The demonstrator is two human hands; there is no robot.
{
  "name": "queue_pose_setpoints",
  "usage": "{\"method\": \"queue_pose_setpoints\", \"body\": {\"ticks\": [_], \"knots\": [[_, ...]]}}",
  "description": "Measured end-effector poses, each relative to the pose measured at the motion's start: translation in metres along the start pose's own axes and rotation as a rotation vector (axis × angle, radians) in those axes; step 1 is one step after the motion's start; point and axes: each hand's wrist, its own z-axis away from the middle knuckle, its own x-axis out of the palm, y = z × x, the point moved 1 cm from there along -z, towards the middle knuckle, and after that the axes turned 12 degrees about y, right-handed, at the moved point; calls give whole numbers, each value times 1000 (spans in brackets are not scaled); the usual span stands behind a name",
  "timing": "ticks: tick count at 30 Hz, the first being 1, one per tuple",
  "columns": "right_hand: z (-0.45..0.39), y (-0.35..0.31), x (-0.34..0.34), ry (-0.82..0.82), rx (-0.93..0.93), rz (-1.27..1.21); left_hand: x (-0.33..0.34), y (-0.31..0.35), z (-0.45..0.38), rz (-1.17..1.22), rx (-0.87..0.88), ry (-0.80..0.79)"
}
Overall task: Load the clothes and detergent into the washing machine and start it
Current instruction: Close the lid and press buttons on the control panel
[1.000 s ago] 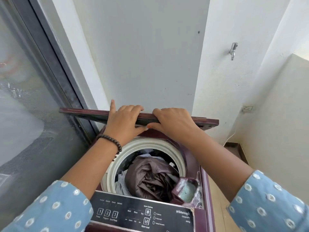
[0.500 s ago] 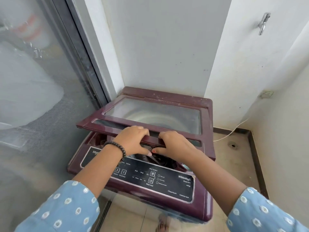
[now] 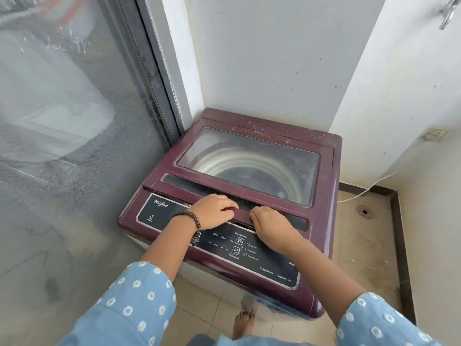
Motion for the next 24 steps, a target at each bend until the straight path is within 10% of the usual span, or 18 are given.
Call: {"method": "queue_pose_setpoints", "body": {"ticks": [24], "knots": [[7, 11, 28, 170, -36, 69, 24, -16, -12, 25, 31, 56]]}}
